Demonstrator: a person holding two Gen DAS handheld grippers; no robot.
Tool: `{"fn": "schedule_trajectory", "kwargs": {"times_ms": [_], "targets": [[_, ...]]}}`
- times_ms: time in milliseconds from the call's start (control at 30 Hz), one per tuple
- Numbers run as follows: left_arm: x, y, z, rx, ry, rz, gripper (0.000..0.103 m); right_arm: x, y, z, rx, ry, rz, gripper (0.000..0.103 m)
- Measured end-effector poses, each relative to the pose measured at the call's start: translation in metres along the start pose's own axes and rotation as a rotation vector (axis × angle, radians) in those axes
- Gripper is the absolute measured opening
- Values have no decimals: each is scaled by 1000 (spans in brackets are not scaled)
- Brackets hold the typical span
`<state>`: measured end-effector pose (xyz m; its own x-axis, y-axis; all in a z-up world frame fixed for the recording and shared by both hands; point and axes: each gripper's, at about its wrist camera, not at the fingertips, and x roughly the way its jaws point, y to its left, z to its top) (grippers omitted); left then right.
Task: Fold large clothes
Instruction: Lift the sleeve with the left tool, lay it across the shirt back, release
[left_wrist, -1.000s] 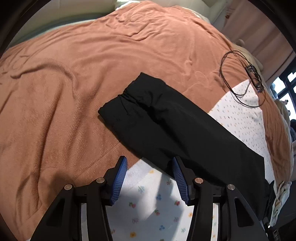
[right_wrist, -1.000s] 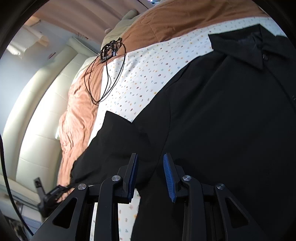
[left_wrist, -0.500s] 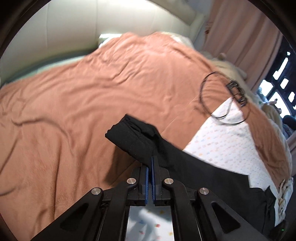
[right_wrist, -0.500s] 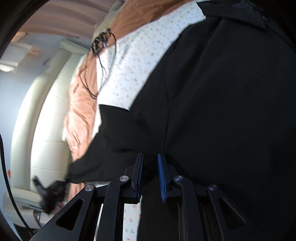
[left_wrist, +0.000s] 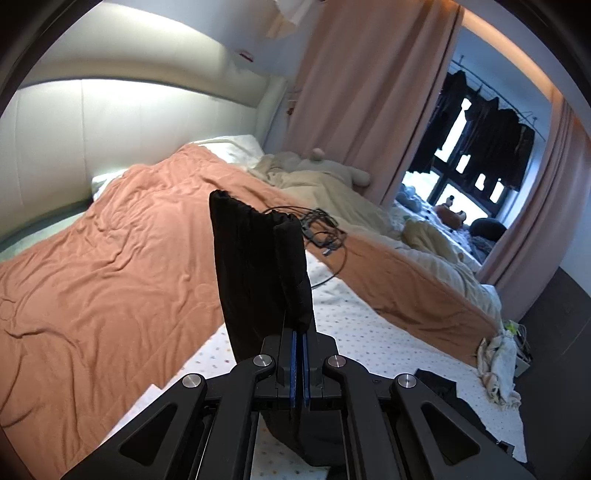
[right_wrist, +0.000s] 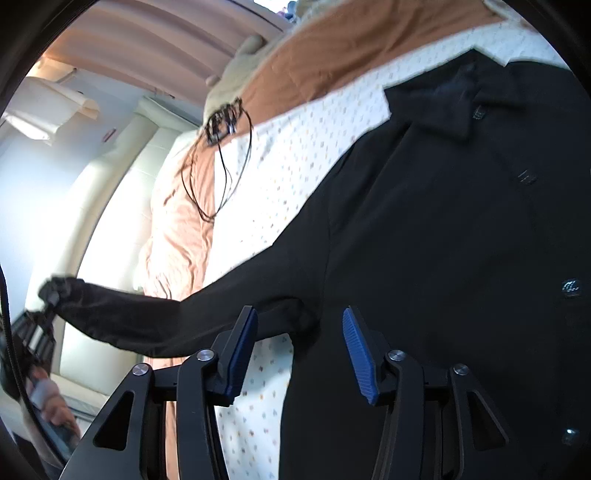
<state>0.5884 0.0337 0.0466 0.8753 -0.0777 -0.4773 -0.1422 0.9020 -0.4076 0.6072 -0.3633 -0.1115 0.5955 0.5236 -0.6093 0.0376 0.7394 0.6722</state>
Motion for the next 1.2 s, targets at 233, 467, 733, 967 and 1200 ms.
{"fn": "schedule_trajectory", "kwargs": {"times_ms": [233, 467, 733, 967, 1200], "targets": [[-27, -80, -5, 92, -2, -138, 1, -77, -32, -6, 31, -118, -34, 58], [-27, -156, -20, 178, 39, -243, 1, -140, -80, -20, 89, -205, -139, 58], [-12, -241, -50, 285, 116, -341, 1, -185, -125, -11, 205, -292, -158, 58], [22, -297, -93, 313, 210, -429, 1, -211, -160, -1, 267, -342, -170, 58], [57, -355, -144, 316, 317, -504, 1, -227, -200, 1, 418, -399, -180, 58]]}}
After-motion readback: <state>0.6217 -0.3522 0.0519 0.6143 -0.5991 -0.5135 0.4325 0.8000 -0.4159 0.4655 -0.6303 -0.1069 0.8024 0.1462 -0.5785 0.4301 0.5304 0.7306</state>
